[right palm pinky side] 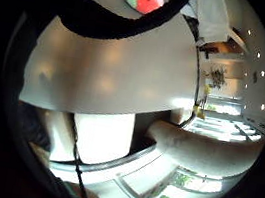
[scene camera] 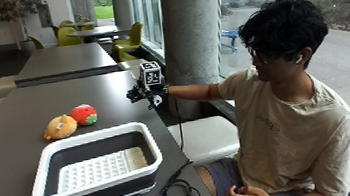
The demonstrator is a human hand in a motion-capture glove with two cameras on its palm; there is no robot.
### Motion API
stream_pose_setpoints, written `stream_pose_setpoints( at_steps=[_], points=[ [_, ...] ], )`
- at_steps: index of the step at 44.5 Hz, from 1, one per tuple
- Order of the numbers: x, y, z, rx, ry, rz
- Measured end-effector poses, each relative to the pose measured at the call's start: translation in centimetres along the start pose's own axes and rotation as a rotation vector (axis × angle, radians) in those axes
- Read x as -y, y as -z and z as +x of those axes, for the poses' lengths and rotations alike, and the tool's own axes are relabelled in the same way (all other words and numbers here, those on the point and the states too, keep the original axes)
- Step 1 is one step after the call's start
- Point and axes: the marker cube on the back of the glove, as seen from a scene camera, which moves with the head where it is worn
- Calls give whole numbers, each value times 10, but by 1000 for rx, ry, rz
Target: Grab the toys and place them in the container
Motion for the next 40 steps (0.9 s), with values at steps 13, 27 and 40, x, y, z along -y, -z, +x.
stream_pose_setpoints(
  at_steps=[13, 27, 40],
  points=[
    [22, -8, 9, 35, 19, 36],
    [80, -2, 66, -166, -60, -8],
    [181, -7, 115, -108, -231, -42]
  ],
)
